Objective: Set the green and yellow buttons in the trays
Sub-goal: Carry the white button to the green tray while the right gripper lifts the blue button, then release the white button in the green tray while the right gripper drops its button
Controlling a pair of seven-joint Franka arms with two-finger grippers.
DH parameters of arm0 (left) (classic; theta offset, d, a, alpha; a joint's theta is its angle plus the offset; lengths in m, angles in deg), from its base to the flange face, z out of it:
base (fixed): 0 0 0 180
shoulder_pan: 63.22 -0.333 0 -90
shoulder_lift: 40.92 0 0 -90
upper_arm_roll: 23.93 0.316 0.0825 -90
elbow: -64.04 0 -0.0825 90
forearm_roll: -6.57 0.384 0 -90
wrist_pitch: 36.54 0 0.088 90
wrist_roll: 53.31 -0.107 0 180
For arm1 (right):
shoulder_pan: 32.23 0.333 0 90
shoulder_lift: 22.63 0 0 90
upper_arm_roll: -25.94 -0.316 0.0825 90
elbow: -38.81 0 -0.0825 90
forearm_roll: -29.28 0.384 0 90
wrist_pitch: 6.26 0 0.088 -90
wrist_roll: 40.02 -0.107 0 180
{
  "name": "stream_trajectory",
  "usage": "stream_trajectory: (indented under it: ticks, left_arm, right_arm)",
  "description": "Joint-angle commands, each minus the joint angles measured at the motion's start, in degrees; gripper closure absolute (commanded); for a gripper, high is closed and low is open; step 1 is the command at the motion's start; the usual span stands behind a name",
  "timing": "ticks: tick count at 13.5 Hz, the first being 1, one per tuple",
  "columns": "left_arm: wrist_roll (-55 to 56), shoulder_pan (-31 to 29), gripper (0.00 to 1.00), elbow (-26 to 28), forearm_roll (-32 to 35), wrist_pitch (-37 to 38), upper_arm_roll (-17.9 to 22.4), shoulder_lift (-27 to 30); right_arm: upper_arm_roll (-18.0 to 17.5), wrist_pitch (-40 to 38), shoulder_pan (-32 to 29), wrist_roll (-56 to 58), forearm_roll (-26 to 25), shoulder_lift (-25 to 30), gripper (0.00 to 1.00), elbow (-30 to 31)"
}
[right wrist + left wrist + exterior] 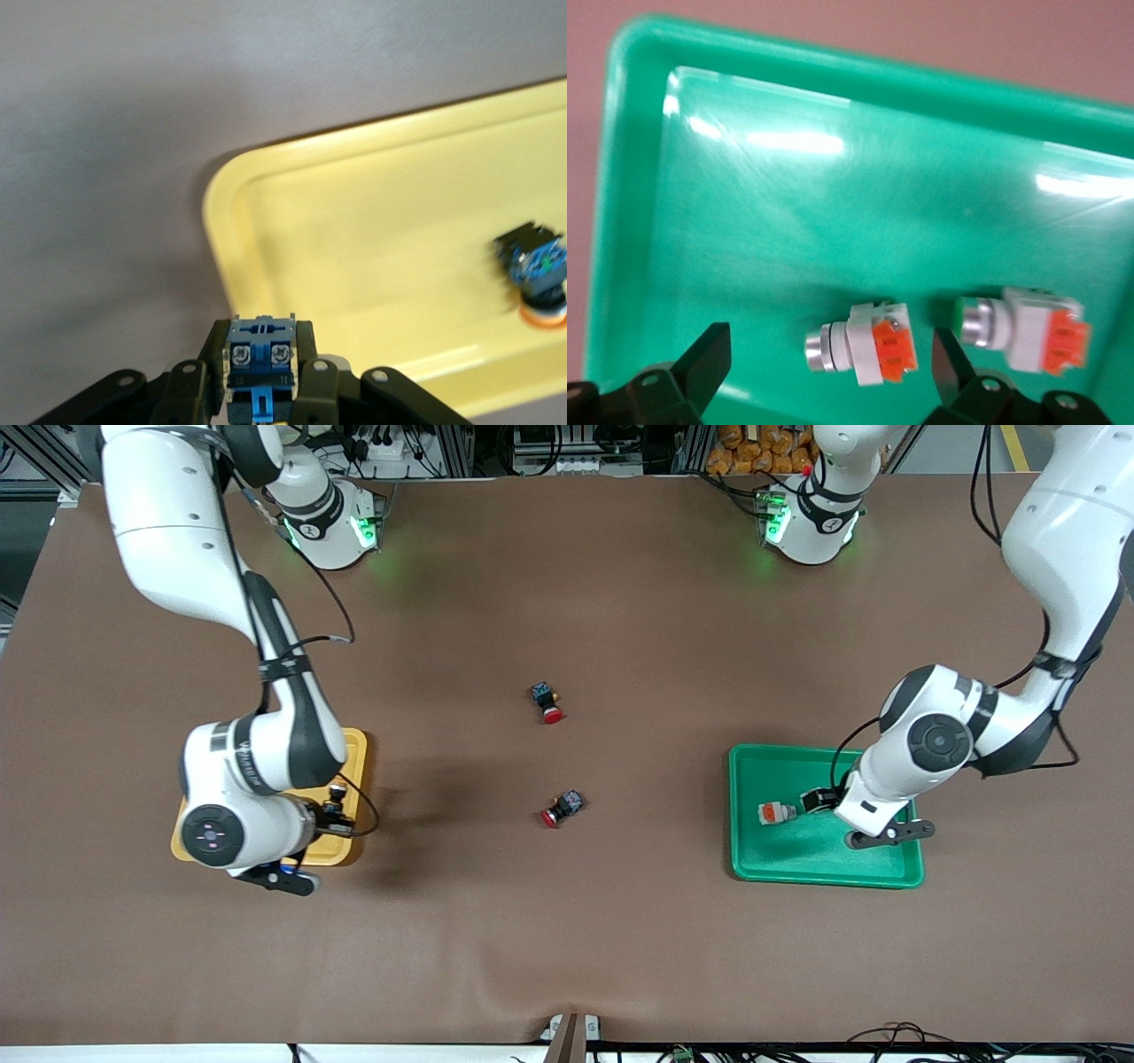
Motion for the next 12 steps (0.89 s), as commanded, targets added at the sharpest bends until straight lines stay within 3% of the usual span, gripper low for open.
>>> stream_trajectory:
  ticks: [1, 3, 5, 7, 8, 12]
  left_arm:
    - [-0.81, -3.6, 0.0, -2.29, -4.23, 4.26, -5.96, 7.38]
    - [-3.6, -5.38, 0.0, -9.84, -8.28, 9.53, -10.62, 7.21]
    - [-11.14, -5.12, 0.0, -17.14, -11.88, 14.28, -11.17, 6.95]
    - [-19.14, -5.47, 0.0, -22.24, -15.05, 21.03, -11.78, 7.56]
    - [-20.74, -5.47, 0.0, -25.31, -15.67, 25.68, -12.57, 7.82]
    - [-24.52, -6.69, 0.0, -32.97, -17.07, 32.94, -15.38, 9.93]
  right_arm:
    - [-1.11, 10.35, -4.19, 7.67, -0.39, 7.32, 1.0, 14.53]
    - [-1.12, 12.4, -5.78, 10.87, -0.3, 7.59, 1.0, 17.28]
    - [-1.12, 12.5, -6.75, 10.87, -0.3, 7.33, 0.99, 17.64]
    - [-1.12, 12.58, -6.84, 10.87, -0.13, 7.06, 0.21, 17.73]
    - [-1.2, 12.58, -6.84, 10.87, -0.04, 7.15, 0.0, 17.64]
    - [-1.47, 10.84, -6.67, 10.6, 0.58, 9.25, 0.0, 16.59]
